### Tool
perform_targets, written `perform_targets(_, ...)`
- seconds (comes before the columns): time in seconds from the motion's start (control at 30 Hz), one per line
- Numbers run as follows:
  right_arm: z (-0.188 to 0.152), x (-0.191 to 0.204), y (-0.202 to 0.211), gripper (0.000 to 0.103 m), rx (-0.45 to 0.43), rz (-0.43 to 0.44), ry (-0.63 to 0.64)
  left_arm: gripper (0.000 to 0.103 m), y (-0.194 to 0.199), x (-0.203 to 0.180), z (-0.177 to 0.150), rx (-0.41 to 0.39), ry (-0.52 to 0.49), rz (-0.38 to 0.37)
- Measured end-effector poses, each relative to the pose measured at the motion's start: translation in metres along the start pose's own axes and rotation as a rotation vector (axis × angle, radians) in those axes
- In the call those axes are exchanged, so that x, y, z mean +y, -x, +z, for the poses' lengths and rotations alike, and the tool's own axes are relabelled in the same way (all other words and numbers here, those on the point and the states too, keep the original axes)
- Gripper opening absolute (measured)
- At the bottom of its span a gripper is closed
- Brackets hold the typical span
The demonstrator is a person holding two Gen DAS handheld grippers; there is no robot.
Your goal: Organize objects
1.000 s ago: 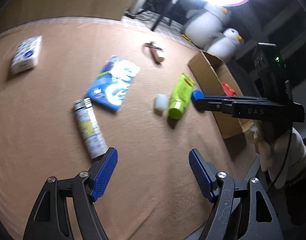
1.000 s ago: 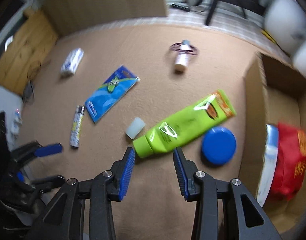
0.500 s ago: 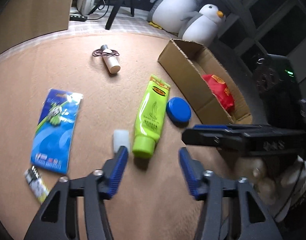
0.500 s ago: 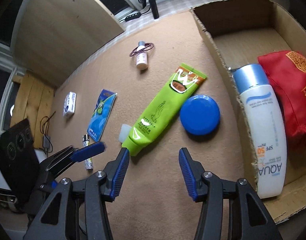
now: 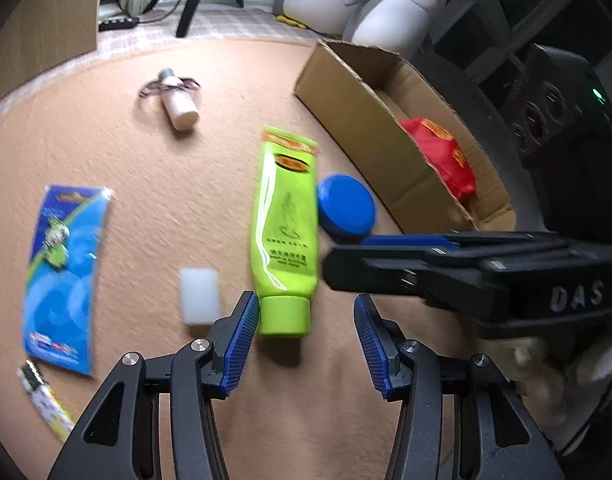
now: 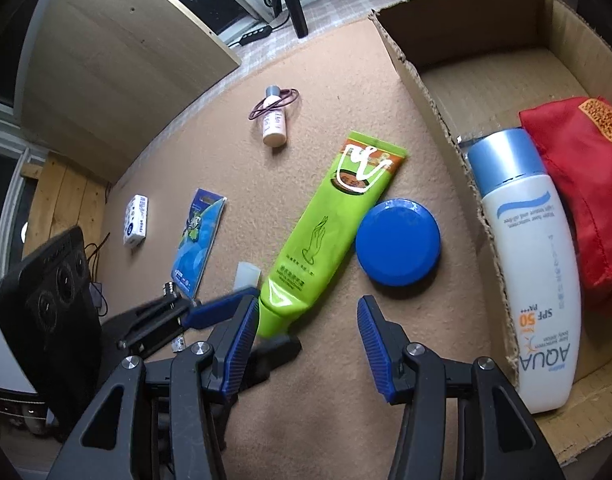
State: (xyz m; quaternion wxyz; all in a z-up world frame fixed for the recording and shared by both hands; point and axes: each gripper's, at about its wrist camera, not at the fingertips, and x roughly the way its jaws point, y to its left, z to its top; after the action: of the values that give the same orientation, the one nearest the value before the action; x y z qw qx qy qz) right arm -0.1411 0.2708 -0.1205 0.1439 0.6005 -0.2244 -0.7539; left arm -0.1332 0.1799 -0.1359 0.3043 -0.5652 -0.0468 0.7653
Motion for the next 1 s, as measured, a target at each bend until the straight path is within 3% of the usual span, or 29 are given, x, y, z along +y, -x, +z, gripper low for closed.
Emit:
perform_targets(0.17,-0.002,-0.001,-0.005,0.047,0.025,0.000,0.006,0.056,-0.004,-0.010,-0.011,0.011,0.002,-0.013)
perform_targets(0.27,-0.003,0.000,-0.008,0.048,0.035,-0.014,0.016,0.068,-0.008,-0.005,-0.007,0.002,0.039,0.031)
perform_targets(0.33,-0.003,0.001,-0.013,0.048,0.043,-0.024,0.021,0.068,-0.010,-0.002,-0.004,-0.006,0.060,0.027)
perform_targets(0.63,-0.001,0.003,-0.023,0.047,0.065,-0.030,0.048,0.061,-0.022,-0.013,0.004,-0.005,0.020,0.050)
perform_targets(0.83,-0.002,0.005,-0.023,0.040,0.065,-0.028,0.066,0.057,-0.021,-0.008,0.002,-0.020,0.073,0.010)
perform_targets(0.93,-0.004,0.002,-0.021,0.037,0.060,-0.014,0.052,0.049,-0.019,-0.006,-0.001,-0.030,0.096,0.004)
perform_targets(1.0,-0.007,0.003,-0.019,0.036,0.052,-0.017,0.058,0.048,-0.015,-0.007,-0.005,-0.042,0.108,-0.007)
